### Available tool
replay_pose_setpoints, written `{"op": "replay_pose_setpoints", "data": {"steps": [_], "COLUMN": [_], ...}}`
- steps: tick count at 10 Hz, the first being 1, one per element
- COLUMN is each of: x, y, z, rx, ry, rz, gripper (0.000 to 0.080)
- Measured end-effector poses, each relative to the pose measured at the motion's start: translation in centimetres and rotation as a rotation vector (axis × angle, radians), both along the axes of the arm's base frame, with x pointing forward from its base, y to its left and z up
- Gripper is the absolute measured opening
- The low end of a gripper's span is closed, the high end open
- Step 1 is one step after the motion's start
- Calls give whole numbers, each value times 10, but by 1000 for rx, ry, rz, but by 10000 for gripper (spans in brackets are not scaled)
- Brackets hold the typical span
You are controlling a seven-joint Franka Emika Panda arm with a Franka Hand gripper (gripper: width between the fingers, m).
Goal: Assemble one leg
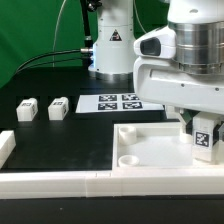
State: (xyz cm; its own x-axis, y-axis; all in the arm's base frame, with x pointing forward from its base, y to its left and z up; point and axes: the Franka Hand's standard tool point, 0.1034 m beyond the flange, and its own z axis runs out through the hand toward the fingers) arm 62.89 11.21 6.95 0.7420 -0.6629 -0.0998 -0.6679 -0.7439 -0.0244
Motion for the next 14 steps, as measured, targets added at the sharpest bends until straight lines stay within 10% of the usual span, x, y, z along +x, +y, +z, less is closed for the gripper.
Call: {"op": "replay_pose_setpoints", "data": {"steps": [9,11,14], "x": [0,0,0], "y": [0,1,1], "z": [0,0,0], "rx": [0,4,22], "ry": [64,60,27], "rz": [-637,-593,-280], "gripper": [294,589,646]}}
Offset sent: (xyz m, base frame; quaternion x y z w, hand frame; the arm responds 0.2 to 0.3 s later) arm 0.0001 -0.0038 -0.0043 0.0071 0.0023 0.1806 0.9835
